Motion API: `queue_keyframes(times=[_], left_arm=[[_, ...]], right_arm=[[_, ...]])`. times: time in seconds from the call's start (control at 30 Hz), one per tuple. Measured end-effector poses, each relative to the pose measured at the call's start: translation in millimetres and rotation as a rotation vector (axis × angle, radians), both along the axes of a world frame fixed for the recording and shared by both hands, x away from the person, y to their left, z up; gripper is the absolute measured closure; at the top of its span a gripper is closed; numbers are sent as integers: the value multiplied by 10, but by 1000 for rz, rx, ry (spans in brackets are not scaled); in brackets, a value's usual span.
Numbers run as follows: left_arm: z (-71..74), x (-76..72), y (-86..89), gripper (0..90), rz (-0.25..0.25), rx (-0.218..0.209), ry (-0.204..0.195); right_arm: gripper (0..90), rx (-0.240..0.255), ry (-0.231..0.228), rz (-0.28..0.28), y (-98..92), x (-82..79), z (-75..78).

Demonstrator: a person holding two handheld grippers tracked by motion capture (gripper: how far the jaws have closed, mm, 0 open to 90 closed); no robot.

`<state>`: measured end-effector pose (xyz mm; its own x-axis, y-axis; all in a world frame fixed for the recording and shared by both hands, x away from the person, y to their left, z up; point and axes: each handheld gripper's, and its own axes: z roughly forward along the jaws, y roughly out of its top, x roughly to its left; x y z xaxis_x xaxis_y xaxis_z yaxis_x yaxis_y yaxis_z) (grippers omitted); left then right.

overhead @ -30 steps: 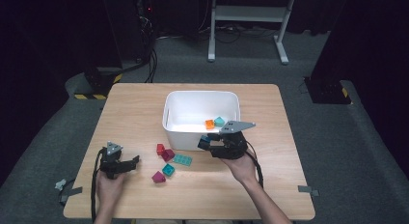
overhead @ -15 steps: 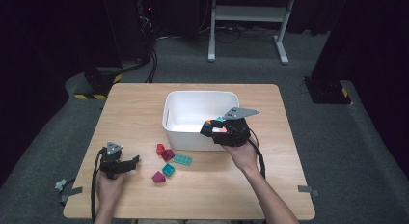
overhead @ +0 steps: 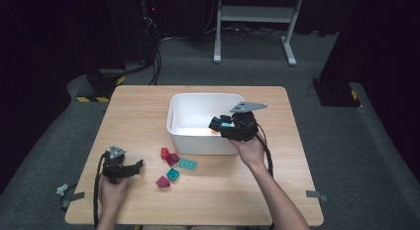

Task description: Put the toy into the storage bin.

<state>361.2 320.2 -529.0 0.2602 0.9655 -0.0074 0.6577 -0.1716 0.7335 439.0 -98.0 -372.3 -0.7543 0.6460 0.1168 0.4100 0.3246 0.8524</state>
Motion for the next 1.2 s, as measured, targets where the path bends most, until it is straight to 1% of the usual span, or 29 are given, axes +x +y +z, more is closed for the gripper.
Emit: queue_keyframes(times=[0.07,0.17,0.23,0.47,0.63,0.77,0.93,1.13,1.2], left_arm=[[0,0,0,165,0,0,0],[1,0,1,165,-1,0,1],[1,0,1,165,-1,0,1],[1,-1,2,165,0,0,1],[1,-1,2,165,0,-1,1],[1,0,1,165,0,1,1],[1,0,2,165,-2,0,1],[1,-1,1,165,-1,1,1],[1,0,2,165,-2,1,1]], right_arm=[[528,-7,7,-10,6,34,6],[528,-21,1,-18,20,82,15],[527,-22,7,-27,23,108,9],[524,-42,25,-56,26,192,-48],[517,-60,36,-89,13,239,-87],[490,-62,51,-111,-6,268,-126],[476,-60,42,-119,-25,254,-123],[472,-55,16,-115,-60,180,-99],[471,-53,16,-117,-75,163,-99]])
